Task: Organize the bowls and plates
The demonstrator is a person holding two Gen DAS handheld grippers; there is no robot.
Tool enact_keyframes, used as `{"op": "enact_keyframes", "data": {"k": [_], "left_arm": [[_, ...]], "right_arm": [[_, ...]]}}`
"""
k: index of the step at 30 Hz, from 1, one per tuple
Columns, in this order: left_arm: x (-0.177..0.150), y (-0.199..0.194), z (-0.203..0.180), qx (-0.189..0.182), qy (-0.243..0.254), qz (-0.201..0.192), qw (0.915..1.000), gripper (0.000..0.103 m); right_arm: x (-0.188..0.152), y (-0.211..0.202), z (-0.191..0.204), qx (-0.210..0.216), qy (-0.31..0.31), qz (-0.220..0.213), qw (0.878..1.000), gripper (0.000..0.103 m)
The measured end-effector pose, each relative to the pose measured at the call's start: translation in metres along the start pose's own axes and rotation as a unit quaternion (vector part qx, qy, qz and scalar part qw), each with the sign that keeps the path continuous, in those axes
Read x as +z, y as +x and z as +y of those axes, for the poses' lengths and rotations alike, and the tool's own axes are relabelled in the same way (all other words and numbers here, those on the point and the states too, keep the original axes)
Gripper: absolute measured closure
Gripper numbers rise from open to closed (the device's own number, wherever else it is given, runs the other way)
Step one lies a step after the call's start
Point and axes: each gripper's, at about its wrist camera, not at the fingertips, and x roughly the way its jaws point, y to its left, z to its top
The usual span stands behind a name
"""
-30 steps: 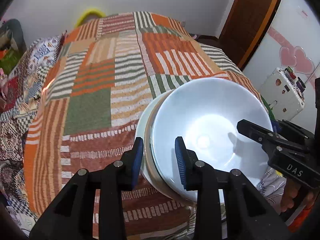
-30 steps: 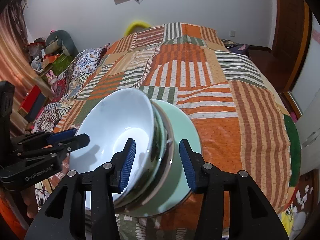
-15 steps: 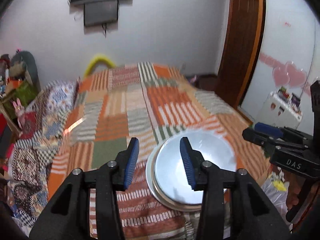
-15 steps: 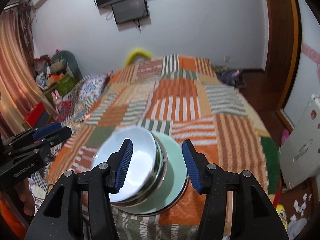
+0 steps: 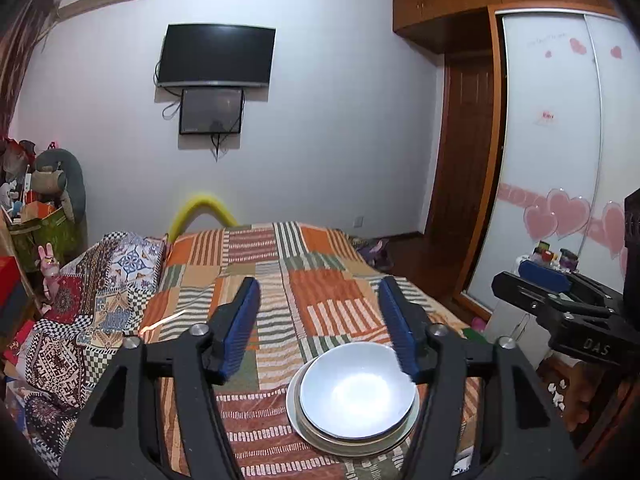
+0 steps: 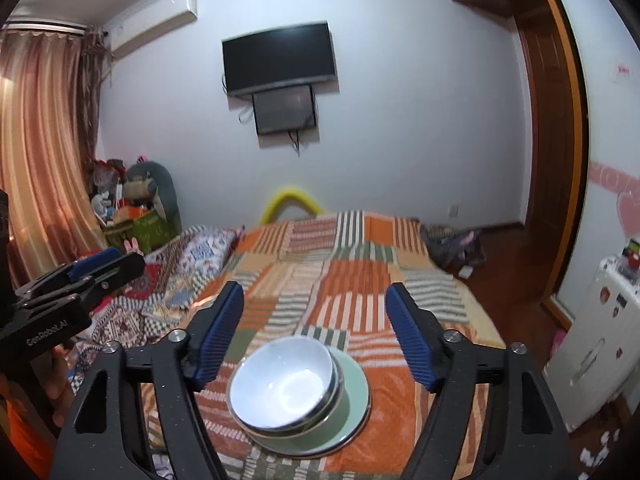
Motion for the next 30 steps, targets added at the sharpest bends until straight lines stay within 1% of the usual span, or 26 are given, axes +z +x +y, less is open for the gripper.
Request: {"op": "enact_keyframes", "data": {"k": [1, 2, 3, 4, 6, 10, 15, 30], "left_arm": [[0.000, -0.004, 0.000, 0.001, -0.001, -0.007, 1.0000, 0.030], [0.000, -0.007, -0.001, 0.003, -0.001, -0.014, 0.9999, 0.024], [0.000, -0.009, -0.001, 0.004, -0.001, -0.018, 0.9998, 0.016], [-0.001, -0.012, -0.002, 0.005, -0.001, -0.024, 0.9997, 0.013], [-0.001, -0.015, -0.002, 0.006, -0.003, -0.031, 0.9995, 0.006], [-0.002, -0.019, -0.001, 0.002, -0.008, -0.031, 0.9995, 0.003], [-0.003, -0.022, -0.001, 0.005, -0.010, -0.034, 0.9993, 0.001], [-0.006, -0.023, -0.002, 0.010, -0.007, -0.041, 0.9991, 0.001]], "right_arm": [[0.001, -0.001, 0.002, 0.000, -0.003, -0.005, 1.000, 0.031], [0.002, -0.004, 0.004, 0.000, -0.007, -0.011, 1.000, 0.029], [0.002, -0.004, 0.006, -0.001, -0.010, -0.015, 1.000, 0.027], [0.002, -0.005, 0.008, -0.001, -0.013, -0.020, 1.000, 0.026], [0.002, -0.007, 0.011, -0.003, -0.016, -0.028, 0.999, 0.020], [-0.001, -0.008, 0.014, -0.004, -0.021, -0.037, 0.999, 0.017], [-0.004, -0.011, 0.014, -0.005, -0.013, -0.047, 0.999, 0.002], [-0.007, -0.019, 0.010, -0.007, 0.001, -0.049, 0.999, 0.000]]}}
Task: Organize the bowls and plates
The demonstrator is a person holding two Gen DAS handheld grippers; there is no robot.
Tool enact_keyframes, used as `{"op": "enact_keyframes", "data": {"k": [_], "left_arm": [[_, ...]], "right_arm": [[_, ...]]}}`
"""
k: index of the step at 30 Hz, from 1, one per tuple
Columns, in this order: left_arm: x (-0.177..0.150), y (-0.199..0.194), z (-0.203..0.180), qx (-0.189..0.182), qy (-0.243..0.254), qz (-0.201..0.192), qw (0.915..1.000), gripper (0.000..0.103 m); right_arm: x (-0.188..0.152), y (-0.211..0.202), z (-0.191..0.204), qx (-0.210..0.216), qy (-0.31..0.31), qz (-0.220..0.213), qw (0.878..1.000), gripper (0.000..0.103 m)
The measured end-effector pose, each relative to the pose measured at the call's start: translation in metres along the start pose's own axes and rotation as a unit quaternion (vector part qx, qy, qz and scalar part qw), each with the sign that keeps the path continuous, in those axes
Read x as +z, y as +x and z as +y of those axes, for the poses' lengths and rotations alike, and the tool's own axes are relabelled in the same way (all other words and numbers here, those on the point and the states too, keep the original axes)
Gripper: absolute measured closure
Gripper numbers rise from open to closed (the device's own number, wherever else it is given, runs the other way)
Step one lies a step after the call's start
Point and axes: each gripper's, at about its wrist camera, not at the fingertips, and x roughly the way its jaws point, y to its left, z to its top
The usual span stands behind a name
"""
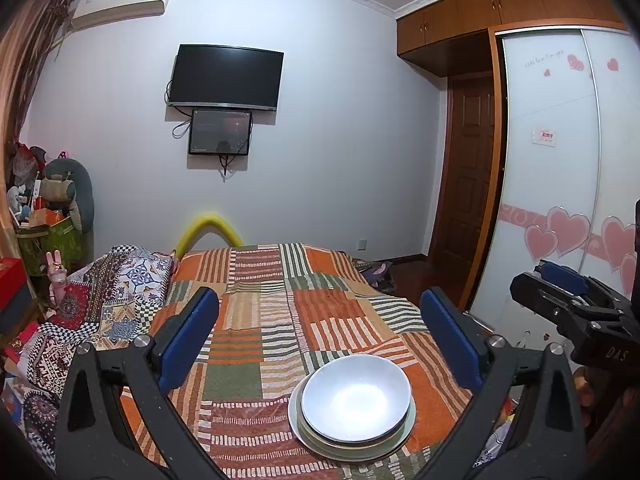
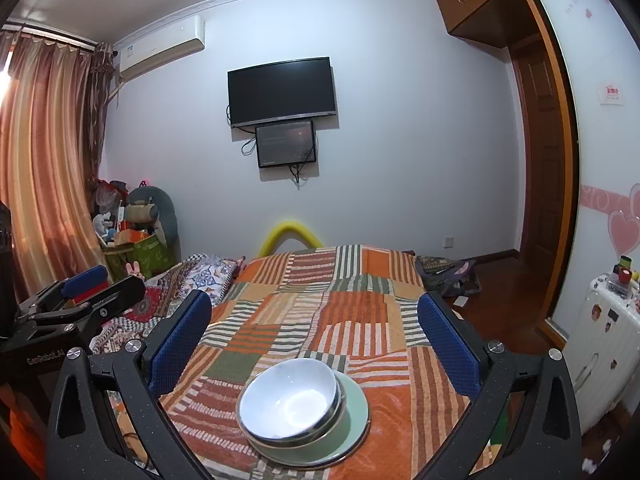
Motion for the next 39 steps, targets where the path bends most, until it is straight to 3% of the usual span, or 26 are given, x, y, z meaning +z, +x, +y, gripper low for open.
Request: {"op": "enact_keyframes", "data": {"k": [39], "left_arm": [[0.0000, 0.0004, -0.0043, 0.006, 0.006, 0.002, 1.0000, 0.000]], "right_arm": [[0.0027, 0.0012, 0.0005, 0.009, -0.001, 0.003, 1.000, 0.000]]}}
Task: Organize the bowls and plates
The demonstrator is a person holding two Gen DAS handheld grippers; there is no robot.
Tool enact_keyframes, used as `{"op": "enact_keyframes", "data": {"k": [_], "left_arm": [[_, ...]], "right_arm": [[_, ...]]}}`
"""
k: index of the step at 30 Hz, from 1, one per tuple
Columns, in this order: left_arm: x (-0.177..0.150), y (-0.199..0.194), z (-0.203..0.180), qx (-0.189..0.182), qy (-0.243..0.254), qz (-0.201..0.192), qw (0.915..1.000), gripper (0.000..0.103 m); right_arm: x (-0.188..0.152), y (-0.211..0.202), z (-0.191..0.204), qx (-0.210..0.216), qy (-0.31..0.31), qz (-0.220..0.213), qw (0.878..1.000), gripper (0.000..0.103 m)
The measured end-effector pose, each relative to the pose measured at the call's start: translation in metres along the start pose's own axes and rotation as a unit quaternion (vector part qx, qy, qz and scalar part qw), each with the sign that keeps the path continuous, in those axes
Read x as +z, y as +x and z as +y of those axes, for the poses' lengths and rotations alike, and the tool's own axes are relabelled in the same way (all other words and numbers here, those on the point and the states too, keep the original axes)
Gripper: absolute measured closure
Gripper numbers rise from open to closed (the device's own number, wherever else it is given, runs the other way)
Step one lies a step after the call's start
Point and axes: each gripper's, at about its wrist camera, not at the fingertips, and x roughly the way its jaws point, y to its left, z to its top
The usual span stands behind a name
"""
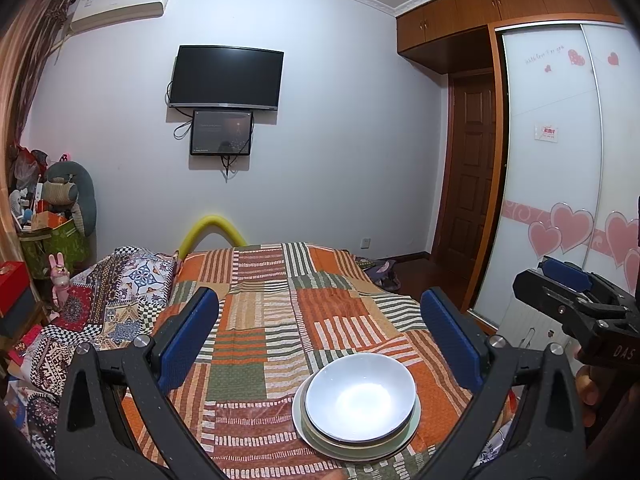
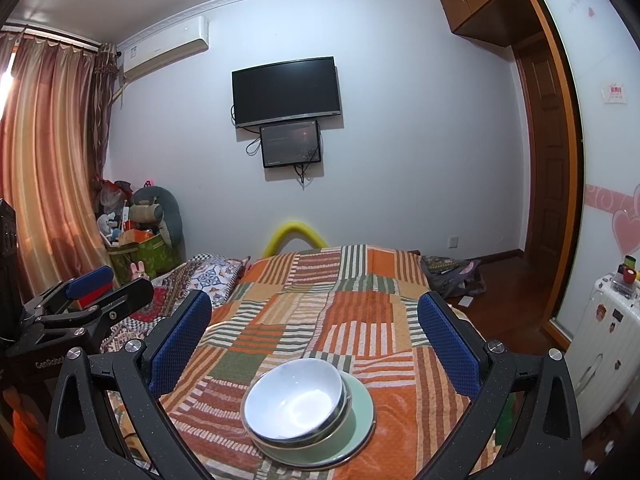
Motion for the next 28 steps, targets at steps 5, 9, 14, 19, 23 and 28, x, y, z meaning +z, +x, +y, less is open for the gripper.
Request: {"op": "enact_keyframes", "data": {"k": [5, 9, 14, 19, 23, 28], "left_arm": [[0.0000, 0.0021, -0.0012, -0.004, 0.004, 0.003, 1.0000, 0.000], [-0.0001, 0.0027, 0.0001, -0.003, 0.004, 0.005, 1.0000, 0.000], [-0.0010, 0.0036, -0.0009, -0.005, 0.004, 0.007, 0.9999, 0.000], [-0.0003, 0.0051, -0.0007, -0.010, 0.003, 0.009, 0.9999, 0.000], [0.0001, 0.0057, 0.0017, -0.014, -0.001, 0.011, 0.9999, 0.000], [0.0003, 0.0091, 0.0026, -0.017, -0.003, 0.015, 0.9997, 0.000]], "right_arm": [[-0.0001, -0.0001, 0.0000, 0.000, 0.000, 0.000, 1.000, 0.000], [-0.0001, -0.0002, 0.0007, -0.001, -0.002, 0.001, 1.000, 0.000], [0.0001, -0.0004, 0.0022, -0.001, -0.001, 0.003, 1.000, 0.000], [-0.0007, 0.0012, 0.0018, 0.000, 0.000, 0.005, 1.000, 0.000], [-0.0014, 0.0012, 0.0014, 0.000, 0.001, 0.007, 1.000, 0.000], [-0.0031, 0.0030, 0.0012, 0.001, 0.002, 0.010, 1.000, 0.000]]}}
